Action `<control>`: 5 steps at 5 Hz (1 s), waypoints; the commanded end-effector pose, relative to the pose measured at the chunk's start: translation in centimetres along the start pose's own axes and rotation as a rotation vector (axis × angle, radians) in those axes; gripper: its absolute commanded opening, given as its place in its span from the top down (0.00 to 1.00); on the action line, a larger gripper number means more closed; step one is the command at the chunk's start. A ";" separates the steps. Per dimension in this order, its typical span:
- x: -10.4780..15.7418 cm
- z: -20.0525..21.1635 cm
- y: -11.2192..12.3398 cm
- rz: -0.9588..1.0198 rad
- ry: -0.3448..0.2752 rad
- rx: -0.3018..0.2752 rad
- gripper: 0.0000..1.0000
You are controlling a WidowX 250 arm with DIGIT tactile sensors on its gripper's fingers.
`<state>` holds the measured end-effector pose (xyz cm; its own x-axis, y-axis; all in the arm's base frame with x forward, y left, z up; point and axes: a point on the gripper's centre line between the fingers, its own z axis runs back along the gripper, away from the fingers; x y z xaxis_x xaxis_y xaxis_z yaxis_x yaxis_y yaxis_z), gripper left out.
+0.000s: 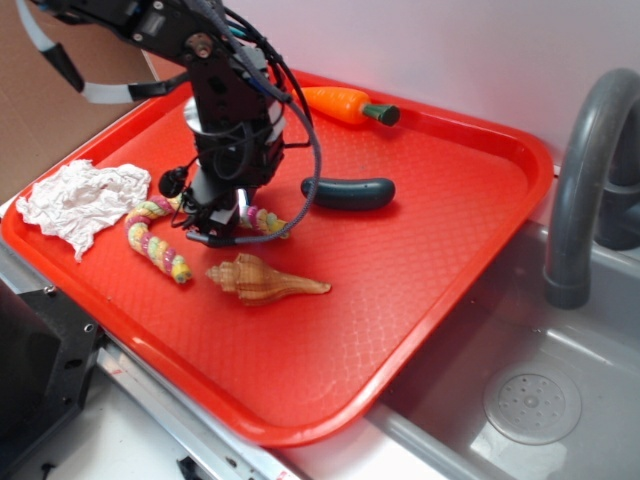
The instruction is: Grab the multicolored rope.
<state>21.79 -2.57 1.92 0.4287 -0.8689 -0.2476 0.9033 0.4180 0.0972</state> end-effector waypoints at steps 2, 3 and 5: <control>-2.3 10.7 1.5 0.686 -0.220 0.039 1.00; -4.1 15.5 1.7 0.935 -0.191 0.024 1.00; -4.5 20.8 1.5 1.341 -0.148 -0.055 1.00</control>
<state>21.29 -2.12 22.63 0.9788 0.1944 0.0647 -0.2024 0.9662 0.1594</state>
